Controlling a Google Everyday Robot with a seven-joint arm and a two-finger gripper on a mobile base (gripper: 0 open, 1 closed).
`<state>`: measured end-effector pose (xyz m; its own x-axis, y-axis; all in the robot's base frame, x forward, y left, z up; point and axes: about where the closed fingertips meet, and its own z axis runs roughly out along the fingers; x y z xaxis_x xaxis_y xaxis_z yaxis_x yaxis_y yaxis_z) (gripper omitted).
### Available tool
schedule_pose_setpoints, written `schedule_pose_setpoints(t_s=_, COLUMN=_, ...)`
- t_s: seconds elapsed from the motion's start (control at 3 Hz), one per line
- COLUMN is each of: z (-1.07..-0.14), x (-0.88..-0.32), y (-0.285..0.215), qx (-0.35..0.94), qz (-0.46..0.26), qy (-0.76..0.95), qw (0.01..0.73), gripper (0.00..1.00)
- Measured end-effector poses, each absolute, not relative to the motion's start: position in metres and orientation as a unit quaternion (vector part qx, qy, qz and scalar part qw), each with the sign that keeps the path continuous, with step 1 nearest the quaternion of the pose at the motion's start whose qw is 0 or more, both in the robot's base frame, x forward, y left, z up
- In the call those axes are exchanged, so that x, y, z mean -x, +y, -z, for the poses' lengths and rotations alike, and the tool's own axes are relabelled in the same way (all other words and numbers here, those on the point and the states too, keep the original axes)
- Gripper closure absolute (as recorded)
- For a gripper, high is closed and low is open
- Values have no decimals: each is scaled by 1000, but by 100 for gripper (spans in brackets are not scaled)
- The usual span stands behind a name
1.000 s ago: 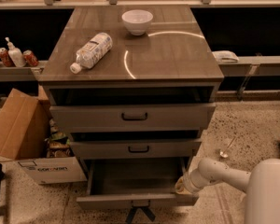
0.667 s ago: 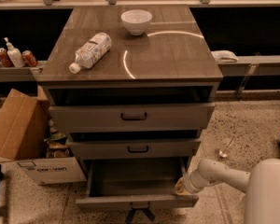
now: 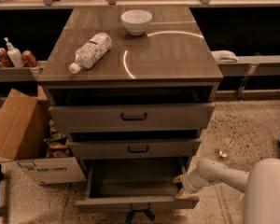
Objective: Open bottom drawer
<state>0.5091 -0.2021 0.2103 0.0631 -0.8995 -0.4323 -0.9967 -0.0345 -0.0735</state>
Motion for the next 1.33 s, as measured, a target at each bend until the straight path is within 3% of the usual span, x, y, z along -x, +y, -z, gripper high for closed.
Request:
schedule_pose_setpoints(t_s=0.33, z=-209, x=-508, y=-201, qx=707, qz=-136, qy=671, qw=180, gripper=0)
schedule_pose_setpoints(t_s=1.0, z=-190, x=-497, y=-196, qx=707, qz=-150, qy=671, qw=166, gripper=0)
schedule_pose_setpoints(t_s=1.33, z=-179, x=-485, y=-195, qx=706, qz=-165, qy=670, qw=159, gripper=19)
